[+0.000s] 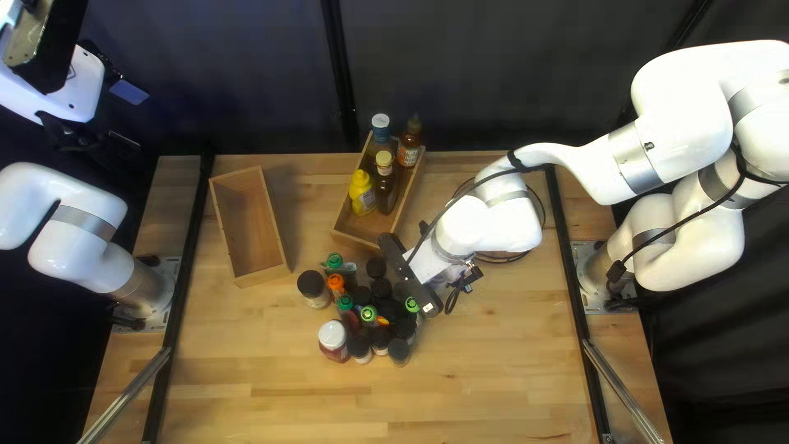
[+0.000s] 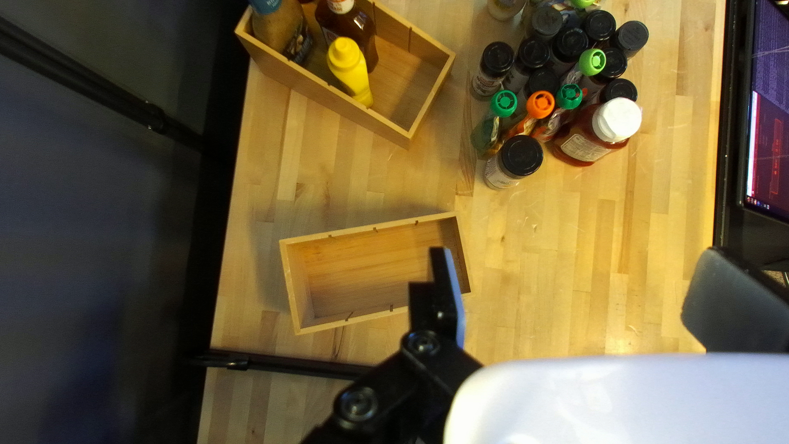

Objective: Separate condiments, baby food and spices and place it in 3 different racks/containers

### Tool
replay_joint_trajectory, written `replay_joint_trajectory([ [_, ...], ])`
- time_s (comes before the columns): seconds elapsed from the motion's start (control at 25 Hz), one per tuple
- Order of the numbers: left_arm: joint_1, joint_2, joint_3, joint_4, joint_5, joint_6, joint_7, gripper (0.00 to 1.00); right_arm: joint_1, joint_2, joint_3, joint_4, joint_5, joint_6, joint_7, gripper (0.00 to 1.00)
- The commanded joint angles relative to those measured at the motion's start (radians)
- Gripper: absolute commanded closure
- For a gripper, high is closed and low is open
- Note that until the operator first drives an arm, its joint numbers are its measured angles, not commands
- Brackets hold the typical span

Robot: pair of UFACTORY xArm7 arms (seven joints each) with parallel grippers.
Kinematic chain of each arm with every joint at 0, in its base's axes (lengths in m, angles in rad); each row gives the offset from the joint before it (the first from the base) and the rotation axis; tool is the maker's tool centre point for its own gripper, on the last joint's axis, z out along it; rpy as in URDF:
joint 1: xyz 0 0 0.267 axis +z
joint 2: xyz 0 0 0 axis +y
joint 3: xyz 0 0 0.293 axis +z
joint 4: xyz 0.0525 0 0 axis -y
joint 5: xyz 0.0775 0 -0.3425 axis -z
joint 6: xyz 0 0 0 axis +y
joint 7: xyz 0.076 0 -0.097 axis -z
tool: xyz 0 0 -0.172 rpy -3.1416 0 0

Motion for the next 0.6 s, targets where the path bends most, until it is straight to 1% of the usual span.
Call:
replay_joint_trajectory([
  [0.04, 0.000, 0.000, 0.000, 0.000, 0.000, 0.000, 0.000, 0.00, 0.000, -0.042, 0.000, -0.015, 0.002, 0.023, 0.005, 1.00],
  [0.08, 0.000, 0.000, 0.000, 0.000, 0.000, 0.000, 0.000, 0.00, 0.002, -0.054, 0.000, -0.016, 0.005, 0.032, 0.006, 1.00],
  [0.2, 0.000, 0.000, 0.000, 0.000, 0.000, 0.000, 0.000, 0.00, 0.013, -0.128, -0.007, 0.002, 0.036, 0.113, -0.016, 1.00],
  [0.36, 0.000, 0.000, 0.000, 0.000, 0.000, 0.000, 0.000, 0.00, 0.004, -0.191, -0.022, 0.082, 0.042, 0.257, -0.031, 1.00],
  [0.4, 0.000, 0.000, 0.000, 0.000, 0.000, 0.000, 0.000, 0.00, -0.005, -0.202, -0.029, 0.116, 0.036, 0.302, -0.035, 1.00],
  [0.52, 0.000, 0.000, 0.000, 0.000, 0.000, 0.000, 0.000, 0.00, -0.032, -0.197, -0.047, 0.196, 0.014, 0.372, -0.048, 1.00],
  [0.56, 0.000, 0.000, 0.000, 0.000, 0.000, 0.000, 0.000, 0.00, -0.036, -0.193, -0.048, 0.208, 0.009, 0.380, -0.047, 1.00],
  [0.6, 0.000, 0.000, 0.000, 0.000, 0.000, 0.000, 0.000, 0.00, -0.049, -0.178, -0.061, 0.247, -0.003, 0.398, -0.062, 1.00],
])
